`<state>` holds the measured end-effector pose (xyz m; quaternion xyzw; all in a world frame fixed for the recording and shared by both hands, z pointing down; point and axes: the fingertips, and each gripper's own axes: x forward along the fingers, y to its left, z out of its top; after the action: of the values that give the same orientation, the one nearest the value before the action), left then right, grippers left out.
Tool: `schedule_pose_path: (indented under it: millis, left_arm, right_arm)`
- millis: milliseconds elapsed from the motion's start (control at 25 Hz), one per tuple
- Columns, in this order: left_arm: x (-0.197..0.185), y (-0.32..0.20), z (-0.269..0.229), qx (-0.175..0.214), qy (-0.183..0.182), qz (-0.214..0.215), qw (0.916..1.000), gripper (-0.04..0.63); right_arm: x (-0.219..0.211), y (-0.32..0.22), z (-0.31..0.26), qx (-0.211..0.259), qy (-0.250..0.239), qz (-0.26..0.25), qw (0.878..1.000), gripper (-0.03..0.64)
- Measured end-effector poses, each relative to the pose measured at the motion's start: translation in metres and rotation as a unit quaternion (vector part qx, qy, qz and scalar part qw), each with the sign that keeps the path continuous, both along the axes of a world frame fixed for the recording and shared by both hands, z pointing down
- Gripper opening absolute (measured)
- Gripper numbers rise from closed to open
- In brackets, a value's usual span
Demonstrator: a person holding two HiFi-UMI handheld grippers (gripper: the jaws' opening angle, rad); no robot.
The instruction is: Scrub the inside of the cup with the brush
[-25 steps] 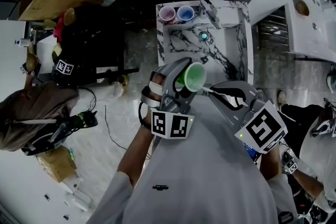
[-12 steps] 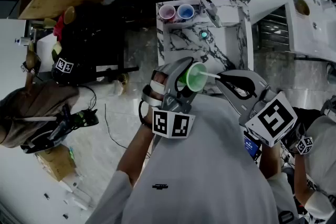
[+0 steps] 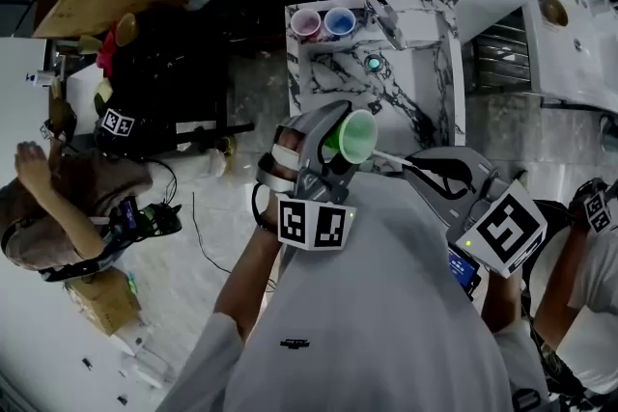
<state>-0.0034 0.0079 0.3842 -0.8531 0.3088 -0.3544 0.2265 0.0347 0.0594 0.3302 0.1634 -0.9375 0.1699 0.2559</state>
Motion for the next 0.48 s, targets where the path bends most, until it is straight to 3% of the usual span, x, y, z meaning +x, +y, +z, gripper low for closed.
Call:
schedule_pose_path:
  millis: [280, 480]
  left_arm:
    - [0.003, 0.004, 0.005, -0.004, -0.006, 0.008, 0.9999, 0.29]
    - [0.004, 0.01, 0.006, 0.002, -0.024, 0.017, 0.9996, 0.29]
  right_arm:
    - [-0.011, -0.009, -0.026, 0.016, -0.05, 0.012, 0.999, 0.023]
    - [-0.002, -0.03, -0.032, 0.037, -0.046, 0.05, 0.997, 0.023]
